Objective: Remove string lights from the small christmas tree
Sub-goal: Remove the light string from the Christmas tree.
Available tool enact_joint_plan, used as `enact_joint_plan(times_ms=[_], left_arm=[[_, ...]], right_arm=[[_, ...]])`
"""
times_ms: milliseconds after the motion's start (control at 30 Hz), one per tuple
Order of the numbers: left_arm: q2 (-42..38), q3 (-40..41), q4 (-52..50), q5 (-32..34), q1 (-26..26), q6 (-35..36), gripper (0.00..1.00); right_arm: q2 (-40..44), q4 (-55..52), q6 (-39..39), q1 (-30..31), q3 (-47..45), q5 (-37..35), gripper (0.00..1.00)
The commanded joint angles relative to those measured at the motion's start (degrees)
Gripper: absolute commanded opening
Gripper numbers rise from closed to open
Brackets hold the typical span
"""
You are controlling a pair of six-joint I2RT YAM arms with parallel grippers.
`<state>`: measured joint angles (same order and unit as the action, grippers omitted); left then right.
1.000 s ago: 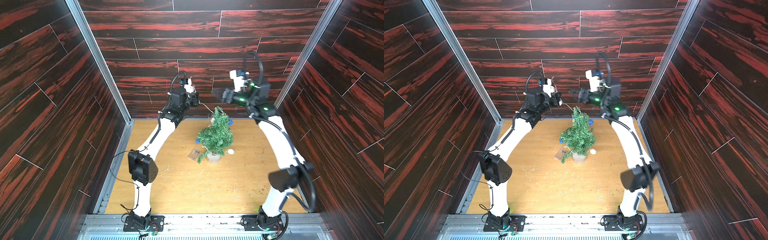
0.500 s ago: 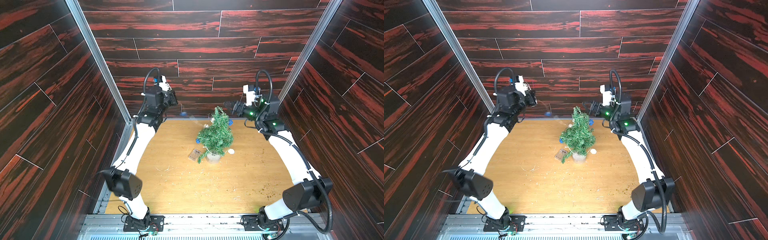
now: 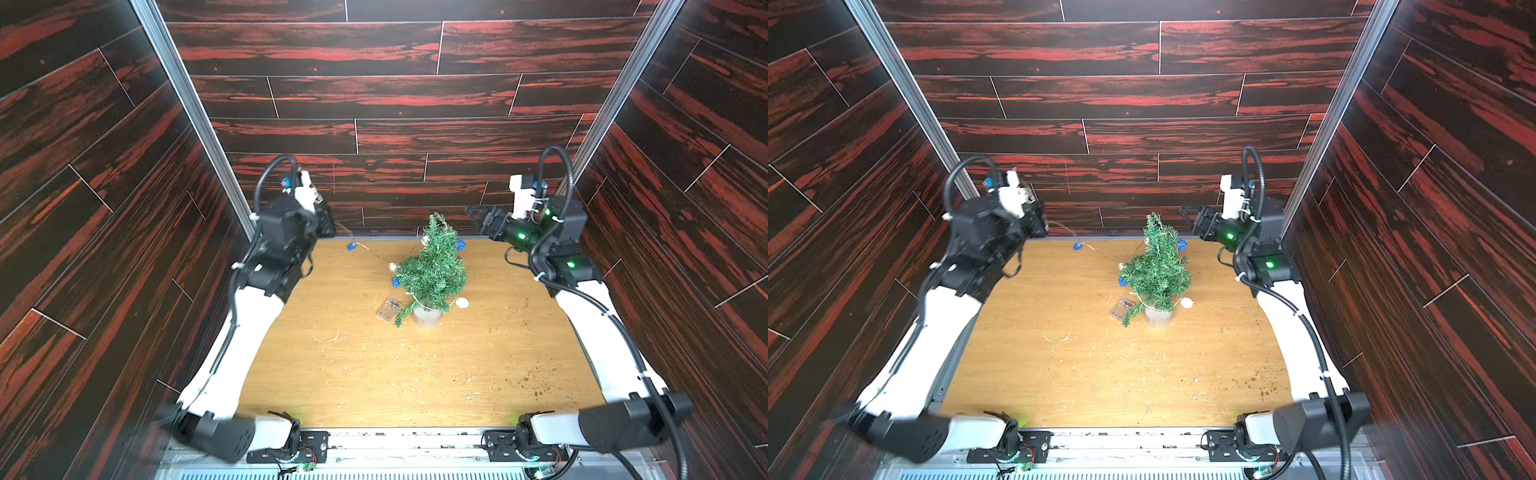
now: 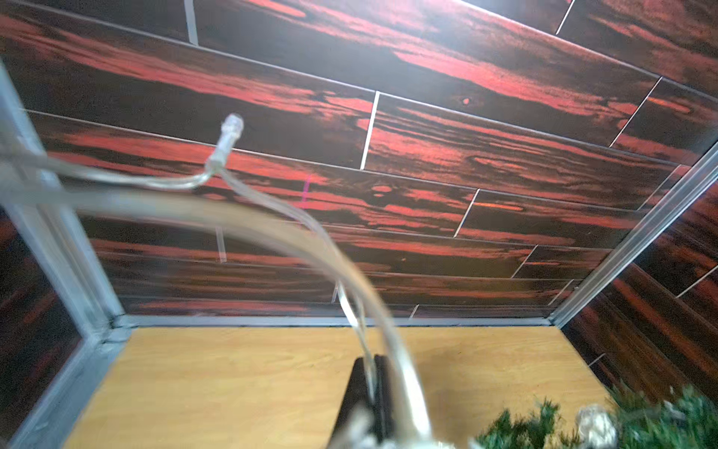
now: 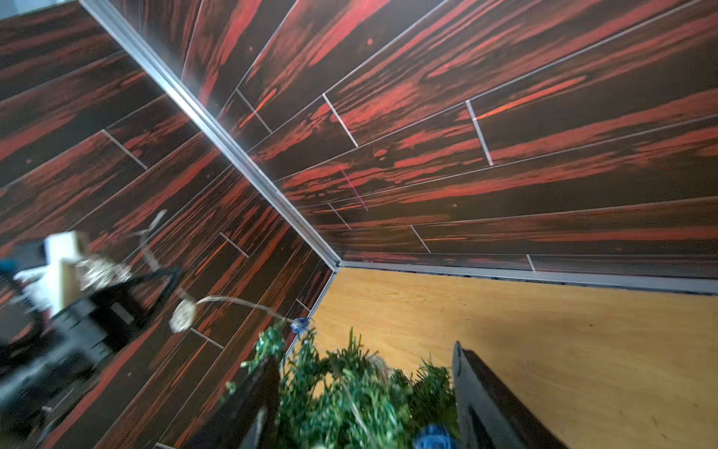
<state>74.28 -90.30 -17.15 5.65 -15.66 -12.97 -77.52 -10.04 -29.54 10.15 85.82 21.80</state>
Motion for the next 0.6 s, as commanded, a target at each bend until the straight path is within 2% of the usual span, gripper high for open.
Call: enact_joint_plan(times_ms=[0,200,433,567], left_arm=[[-5.24,1.09,-2.19,5.11,0.02,3.61,0.00],[-4.09,-1.78,-1.40,2.77,0.02,3.85,0.00],[2.52,-14.45,-8.74,2.27,0.02,2.94,0.00],[-0.68,-12.36,-10.58,0.06,-0.09,0.50,0.00]], right_arm=[[2.67,-1.81,-0.24,-0.50,-2.46,-1.41,0.74],[3.92,-1.01,-0.56,-0.55,-5.49,-1.24,0.74],[5.01,-2.49,-0.06,-0.55,-6.39,-1.41,0.74],[6.82,-4.39,-0.08,-0.63,-8.63,-4.01,0.75]])
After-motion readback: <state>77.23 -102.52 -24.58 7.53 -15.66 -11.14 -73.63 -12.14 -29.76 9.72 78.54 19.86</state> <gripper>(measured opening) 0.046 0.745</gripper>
